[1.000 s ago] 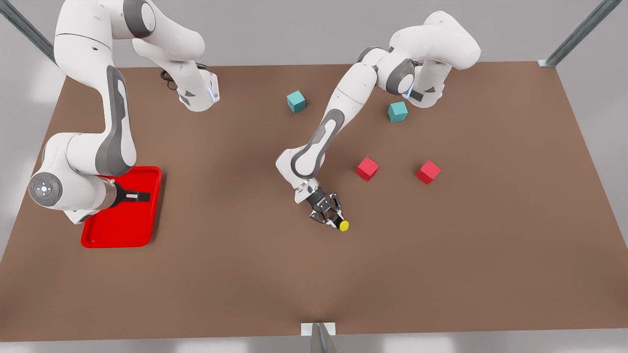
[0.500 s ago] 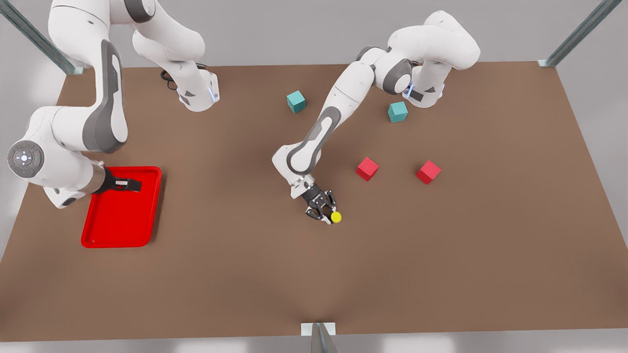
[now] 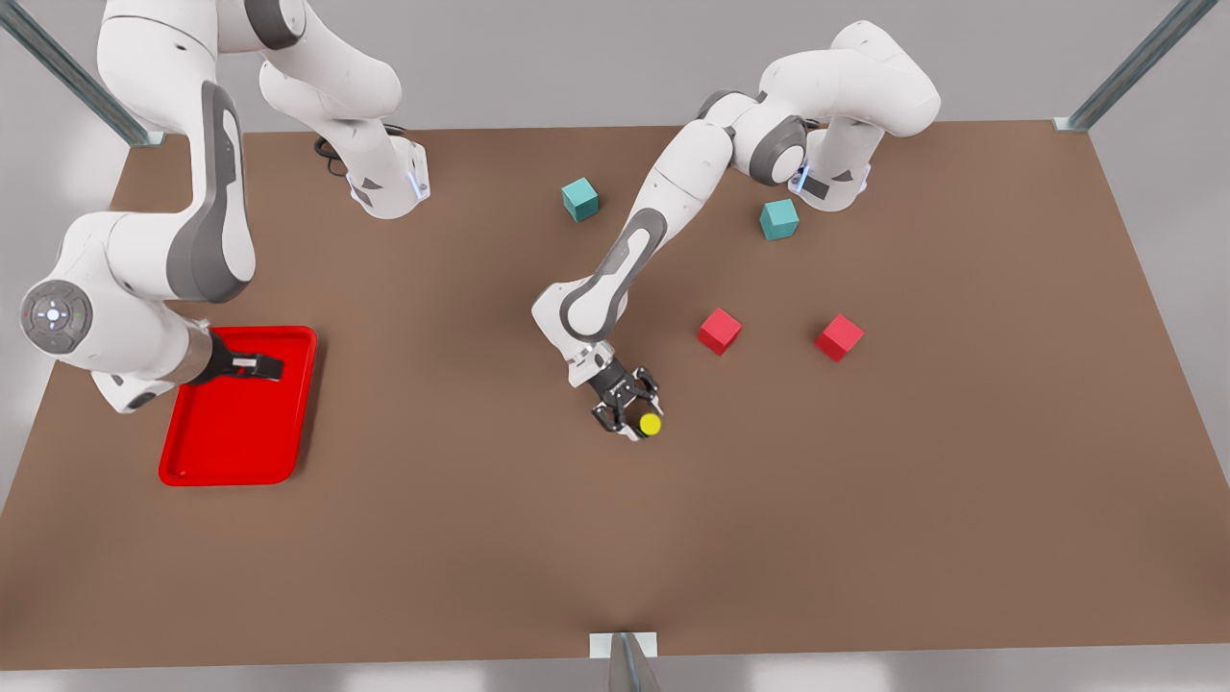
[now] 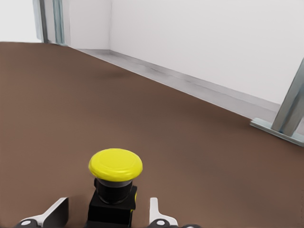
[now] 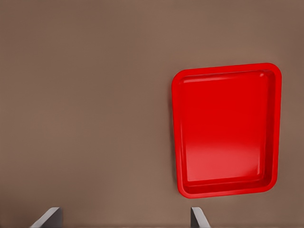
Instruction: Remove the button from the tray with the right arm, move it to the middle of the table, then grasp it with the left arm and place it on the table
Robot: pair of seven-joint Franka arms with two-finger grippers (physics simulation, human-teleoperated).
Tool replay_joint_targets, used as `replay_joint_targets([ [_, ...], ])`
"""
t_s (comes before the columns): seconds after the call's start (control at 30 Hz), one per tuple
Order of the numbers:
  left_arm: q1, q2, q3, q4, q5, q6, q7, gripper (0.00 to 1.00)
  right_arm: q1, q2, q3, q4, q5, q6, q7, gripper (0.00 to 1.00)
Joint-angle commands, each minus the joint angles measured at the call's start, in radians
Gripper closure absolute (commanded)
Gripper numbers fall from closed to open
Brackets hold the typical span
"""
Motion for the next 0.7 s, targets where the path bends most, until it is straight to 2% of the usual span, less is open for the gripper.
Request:
replay_joint_targets([
  [0.0, 0.0, -0.002, 0.001, 0.0, -0.004, -0.002, -0.032, 0.0, 0.001, 0.005, 0.0, 0.013, -0.004, 0.0, 0.011, 0.0],
  [0.4, -0.011, -0.069, -0.001, -0.014, -0.024, -0.013, 0.015, 0.0, -0.031, 0.048, 0.0, 0.039, 0.01, 0.086, 0.002, 0.0],
  [0.6, -0.003, -0.164, -0.001, -0.035, -0.049, -0.085, 0.104, 0.0, -0.031, 0.051, 0.0, 0.042, 0.011, 0.085, 0.002, 0.0],
  [0.67, -0.005, -0.284, -0.016, -0.075, -0.138, -0.137, 0.259, 0.0, -0.037, 0.053, 0.0, 0.042, 0.011, 0.085, 0.0, 0.0],
])
